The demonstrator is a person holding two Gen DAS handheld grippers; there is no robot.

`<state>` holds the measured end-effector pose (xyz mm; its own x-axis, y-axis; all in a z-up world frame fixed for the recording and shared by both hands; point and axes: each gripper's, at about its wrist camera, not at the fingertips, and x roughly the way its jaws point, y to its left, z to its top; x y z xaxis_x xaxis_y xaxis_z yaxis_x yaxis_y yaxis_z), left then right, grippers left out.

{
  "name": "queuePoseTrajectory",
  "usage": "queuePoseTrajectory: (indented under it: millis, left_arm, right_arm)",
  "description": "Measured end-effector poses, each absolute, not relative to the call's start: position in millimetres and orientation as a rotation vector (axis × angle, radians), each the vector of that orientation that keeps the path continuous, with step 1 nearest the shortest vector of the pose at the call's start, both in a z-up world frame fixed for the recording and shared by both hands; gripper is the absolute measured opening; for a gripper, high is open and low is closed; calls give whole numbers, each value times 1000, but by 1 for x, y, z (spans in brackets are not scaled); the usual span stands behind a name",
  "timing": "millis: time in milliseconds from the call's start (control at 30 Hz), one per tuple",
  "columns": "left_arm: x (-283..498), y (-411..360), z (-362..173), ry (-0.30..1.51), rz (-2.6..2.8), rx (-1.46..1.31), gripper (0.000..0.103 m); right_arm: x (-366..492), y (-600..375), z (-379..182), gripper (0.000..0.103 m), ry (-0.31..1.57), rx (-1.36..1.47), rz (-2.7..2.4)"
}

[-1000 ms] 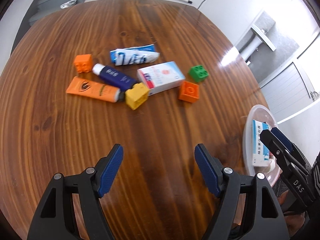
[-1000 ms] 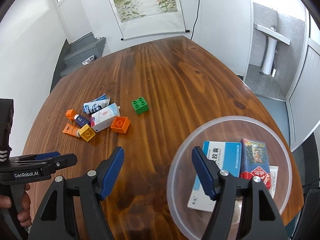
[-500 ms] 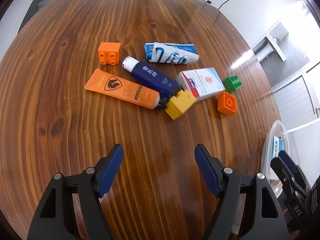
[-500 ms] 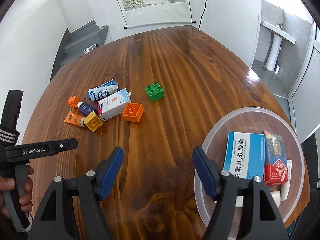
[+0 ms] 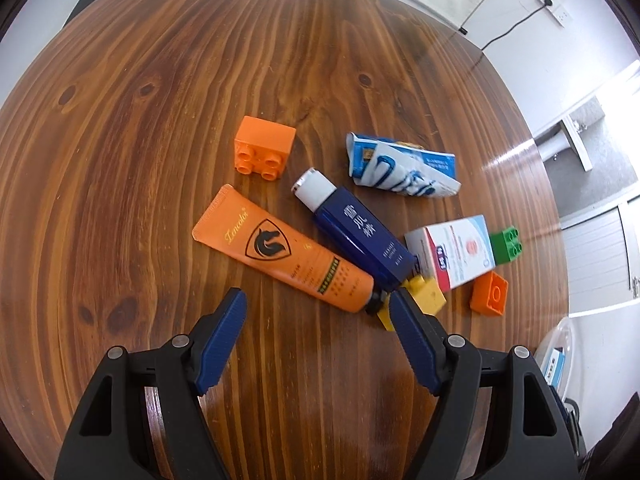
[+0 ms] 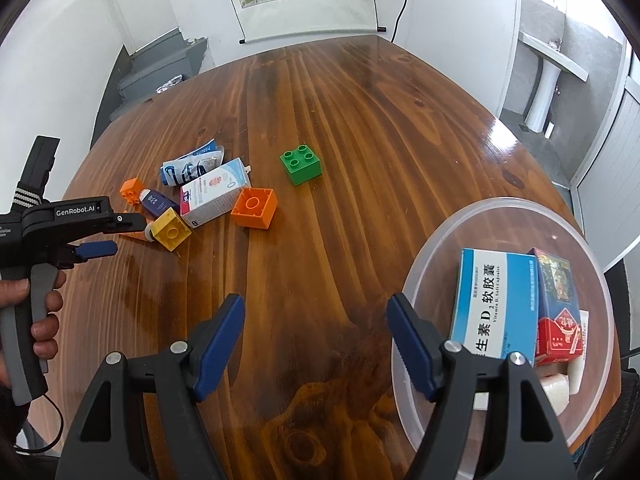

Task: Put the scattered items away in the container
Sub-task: 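Withdraw both tools from the bowl toward the remaining items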

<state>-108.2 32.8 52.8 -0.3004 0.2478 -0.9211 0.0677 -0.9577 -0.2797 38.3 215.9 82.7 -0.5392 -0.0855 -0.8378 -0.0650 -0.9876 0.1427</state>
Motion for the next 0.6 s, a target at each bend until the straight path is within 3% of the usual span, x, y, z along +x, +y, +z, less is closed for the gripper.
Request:
queuePoseTrajectory:
  millis: [600]
  left_arm:
    - [-120, 35, 46, -323, 2481, -1789, 84]
  right_arm:
    - [17, 202, 67, 77, -187, 1535, -2660]
